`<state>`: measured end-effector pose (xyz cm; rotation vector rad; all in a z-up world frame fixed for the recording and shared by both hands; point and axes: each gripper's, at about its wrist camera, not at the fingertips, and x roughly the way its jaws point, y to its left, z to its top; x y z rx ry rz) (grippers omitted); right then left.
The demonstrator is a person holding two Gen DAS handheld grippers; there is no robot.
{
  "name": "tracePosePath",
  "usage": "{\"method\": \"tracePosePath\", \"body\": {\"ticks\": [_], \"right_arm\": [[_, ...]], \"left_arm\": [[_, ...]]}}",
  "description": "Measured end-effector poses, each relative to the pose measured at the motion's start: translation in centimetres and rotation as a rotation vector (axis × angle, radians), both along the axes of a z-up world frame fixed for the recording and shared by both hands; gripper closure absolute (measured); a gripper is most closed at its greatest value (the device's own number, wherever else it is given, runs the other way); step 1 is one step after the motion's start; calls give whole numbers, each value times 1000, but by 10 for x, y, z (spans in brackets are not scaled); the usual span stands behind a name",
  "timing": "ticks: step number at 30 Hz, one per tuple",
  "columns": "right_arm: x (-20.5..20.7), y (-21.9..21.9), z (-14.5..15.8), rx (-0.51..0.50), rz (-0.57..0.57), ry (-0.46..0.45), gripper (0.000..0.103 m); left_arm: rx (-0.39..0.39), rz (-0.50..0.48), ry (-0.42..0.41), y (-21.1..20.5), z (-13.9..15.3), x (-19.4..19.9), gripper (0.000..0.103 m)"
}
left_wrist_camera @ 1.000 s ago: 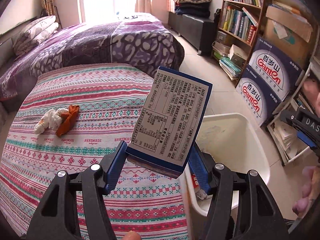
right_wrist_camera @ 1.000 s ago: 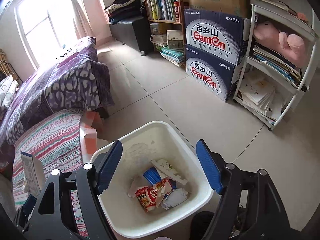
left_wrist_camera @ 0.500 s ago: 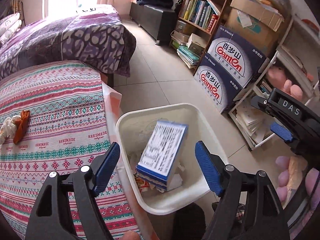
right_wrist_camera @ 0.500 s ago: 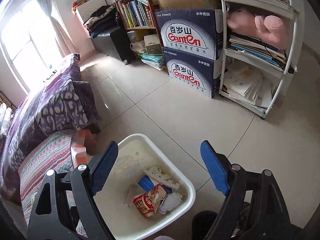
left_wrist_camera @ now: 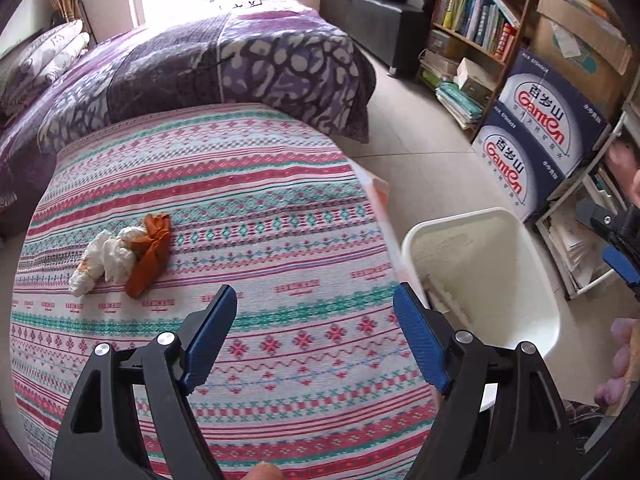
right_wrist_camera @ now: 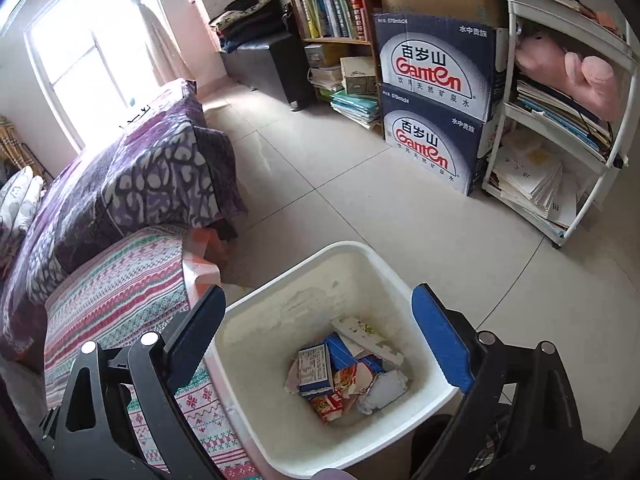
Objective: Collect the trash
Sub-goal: 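Move both open grippers back over the tissue wads and orange cloth, then grasp a white tissue wad with the left gripper while the right grasps the orange cloth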
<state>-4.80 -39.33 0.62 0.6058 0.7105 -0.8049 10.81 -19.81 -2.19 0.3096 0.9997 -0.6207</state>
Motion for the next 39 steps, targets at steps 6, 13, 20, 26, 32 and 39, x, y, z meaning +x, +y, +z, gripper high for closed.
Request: {"method": "tracePosePath", "body": {"ticks": [6,13,20,26,32,39], "right_arm": [[37,32,-10,4,101,50,11],[75,67,-28,-6,201,117,10],[105,95,-45,2,295,156,10],[130,126,-58,33,414,150,10],[169,161,-76,126,427,91,10],[212,207,-93,170,311,45,11]], "left_arm": [[202,22,-5,49,-27,52,22],[404,111,68,126,-66,119,22],[383,106,-14,146,-70,153,22],[317,18,-59,141,-77,168,31],[179,-13,-6,149,-75,173,62],[121,12,-11,179,-73,171,63]]}}
